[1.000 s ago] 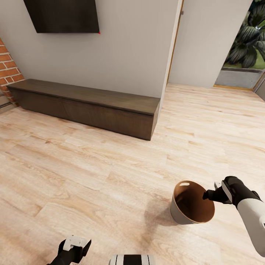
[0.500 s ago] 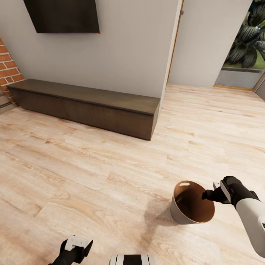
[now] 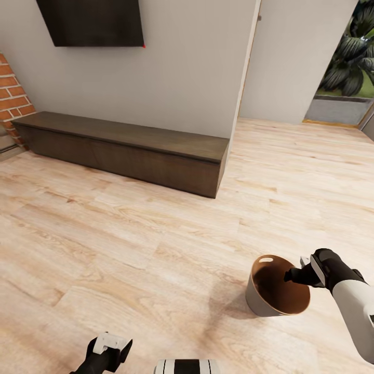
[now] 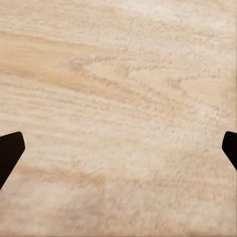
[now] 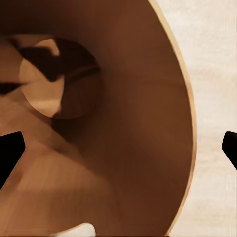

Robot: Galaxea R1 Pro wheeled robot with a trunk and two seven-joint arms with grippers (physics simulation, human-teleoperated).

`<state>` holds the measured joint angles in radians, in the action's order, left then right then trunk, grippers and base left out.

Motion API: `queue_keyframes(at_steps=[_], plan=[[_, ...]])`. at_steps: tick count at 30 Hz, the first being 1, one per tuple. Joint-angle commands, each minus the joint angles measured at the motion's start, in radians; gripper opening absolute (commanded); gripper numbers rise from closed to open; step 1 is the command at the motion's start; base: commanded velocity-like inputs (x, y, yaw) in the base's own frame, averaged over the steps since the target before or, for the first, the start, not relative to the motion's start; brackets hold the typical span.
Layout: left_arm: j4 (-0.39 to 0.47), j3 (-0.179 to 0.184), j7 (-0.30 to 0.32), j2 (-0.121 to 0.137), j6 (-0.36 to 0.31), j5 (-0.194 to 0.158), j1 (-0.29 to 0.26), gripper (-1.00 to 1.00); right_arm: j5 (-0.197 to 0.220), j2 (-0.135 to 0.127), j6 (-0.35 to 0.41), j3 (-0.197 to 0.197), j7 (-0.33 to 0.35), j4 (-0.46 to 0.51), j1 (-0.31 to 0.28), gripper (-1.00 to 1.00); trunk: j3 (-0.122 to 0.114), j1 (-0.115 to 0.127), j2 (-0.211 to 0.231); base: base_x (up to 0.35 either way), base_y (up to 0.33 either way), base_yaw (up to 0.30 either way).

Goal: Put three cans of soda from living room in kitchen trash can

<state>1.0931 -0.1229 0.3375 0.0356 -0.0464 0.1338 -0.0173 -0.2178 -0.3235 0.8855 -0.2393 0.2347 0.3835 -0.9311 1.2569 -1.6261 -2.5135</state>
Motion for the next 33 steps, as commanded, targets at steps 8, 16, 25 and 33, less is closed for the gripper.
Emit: queue_keyframes(at_steps=[8, 16, 25, 33], plan=[[0.000, 0.001, 0.000, 0.000, 0.000, 0.000, 0.000, 1.00, 0.000, 0.000, 0.000, 0.000, 0.000, 0.001, 0.000, 1.00, 0.000, 0.000, 0.000, 0.000, 0.037, 0.000], [-0.001, 0.002, 0.000, 0.000, 0.001, 0.000, 0.000, 1.00, 0.000, 0.001, 0.000, 0.001, 0.000, 0.001, 0.000, 1.00, 0.000, 0.000, 0.000, 0.000, 0.007, 0.000], [-0.001, 0.002, -0.001, 0.000, 0.000, 0.002, -0.001, 1.00, 0.000, 0.004, 0.000, 0.002, 0.000, 0.002, 0.000, 1.00, 0.000, 0.000, 0.000, -0.001, -0.056, 0.000], [-0.001, 0.002, -0.001, 0.000, 0.006, 0.000, 0.000, 1.00, 0.000, 0.004, 0.000, 0.002, 0.000, 0.002, 0.000, 1.00, 0.000, 0.000, 0.000, -0.015, -0.133, 0.000]])
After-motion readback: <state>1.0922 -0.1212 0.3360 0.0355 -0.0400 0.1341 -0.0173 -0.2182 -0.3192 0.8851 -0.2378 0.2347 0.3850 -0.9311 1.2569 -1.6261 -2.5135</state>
